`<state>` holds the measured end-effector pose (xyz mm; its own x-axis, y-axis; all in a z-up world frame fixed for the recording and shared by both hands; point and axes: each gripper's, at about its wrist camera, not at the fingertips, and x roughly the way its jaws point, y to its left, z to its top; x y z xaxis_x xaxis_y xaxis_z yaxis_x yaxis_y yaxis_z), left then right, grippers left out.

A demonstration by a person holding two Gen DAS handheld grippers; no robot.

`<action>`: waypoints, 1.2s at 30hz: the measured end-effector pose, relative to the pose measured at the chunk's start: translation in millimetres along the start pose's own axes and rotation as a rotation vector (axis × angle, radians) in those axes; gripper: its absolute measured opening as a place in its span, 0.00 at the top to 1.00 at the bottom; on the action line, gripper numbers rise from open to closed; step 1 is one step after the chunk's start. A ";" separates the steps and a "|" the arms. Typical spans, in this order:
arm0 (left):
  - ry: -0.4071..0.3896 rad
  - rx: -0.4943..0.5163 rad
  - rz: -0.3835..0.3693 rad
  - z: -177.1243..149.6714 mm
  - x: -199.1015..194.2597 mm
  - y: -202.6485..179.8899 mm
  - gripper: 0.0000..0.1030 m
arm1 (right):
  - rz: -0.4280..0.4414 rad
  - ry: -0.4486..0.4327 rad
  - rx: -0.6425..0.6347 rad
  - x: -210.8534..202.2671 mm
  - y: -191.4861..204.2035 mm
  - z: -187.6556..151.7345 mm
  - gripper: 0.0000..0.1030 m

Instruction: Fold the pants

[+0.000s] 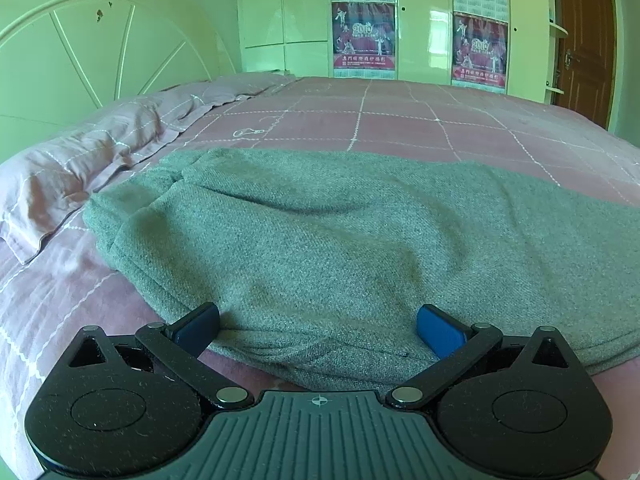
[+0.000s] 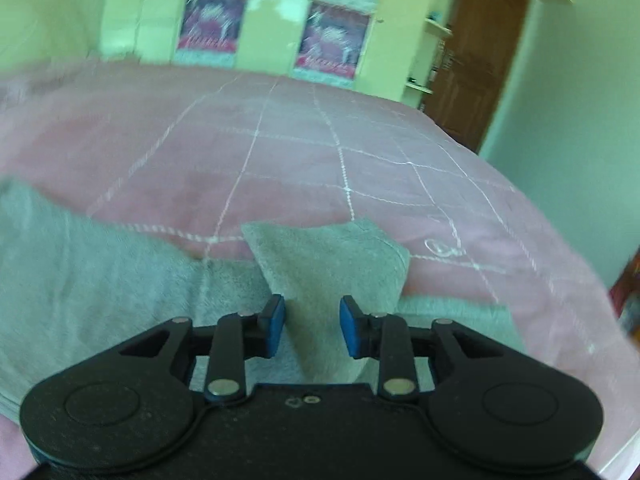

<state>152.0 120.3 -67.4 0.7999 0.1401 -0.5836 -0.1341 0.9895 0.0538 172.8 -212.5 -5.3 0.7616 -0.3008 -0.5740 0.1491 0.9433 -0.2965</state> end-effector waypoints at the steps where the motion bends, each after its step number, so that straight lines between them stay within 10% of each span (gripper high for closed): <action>1: 0.000 0.000 0.000 -0.1 -0.1 -0.1 0.00 | 0.008 0.007 0.020 -2.0 -4.8 1.9 1.00; 6: -0.010 0.000 0.003 -1.1 0.0 0.0 0.00 | 0.026 -0.024 0.134 -20.1 -40.1 -2.1 1.00; 13: -0.009 -0.002 0.004 -1.8 0.3 -0.7 0.00 | 0.038 -0.059 -0.050 -13.1 -1.3 -5.1 0.56; 16: 0.001 -0.009 -0.001 0.1 -0.5 1.4 0.00 | 0.058 -0.056 -0.089 -1.2 8.8 -2.0 0.61; 17: 0.003 -0.010 -0.002 0.3 -0.7 2.0 0.00 | 0.044 -0.032 -0.100 4.0 9.7 0.6 0.97; 21: 0.006 -0.014 0.001 -0.1 0.2 1.7 0.00 | 0.061 -0.084 0.237 -22.5 -44.5 6.4 1.00; 26: -0.003 -0.016 0.003 -0.8 0.7 1.8 0.00 | 0.057 -0.074 0.724 -58.0 -132.3 -63.4 1.00; 30: -0.001 -0.017 0.003 -1.8 0.6 1.0 0.00 | 0.104 0.046 0.908 -41.6 -154.7 -115.7 1.00; 36: 0.006 -0.019 0.001 -0.8 0.4 2.1 0.00 | 0.120 -0.046 0.973 -45.7 -173.1 -122.8 0.78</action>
<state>151.6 122.4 -68.2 0.7960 0.1405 -0.5887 -0.1460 0.9885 0.0386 34.7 -379.2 -21.5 0.8265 -0.2093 -0.5226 0.5079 0.6776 0.5319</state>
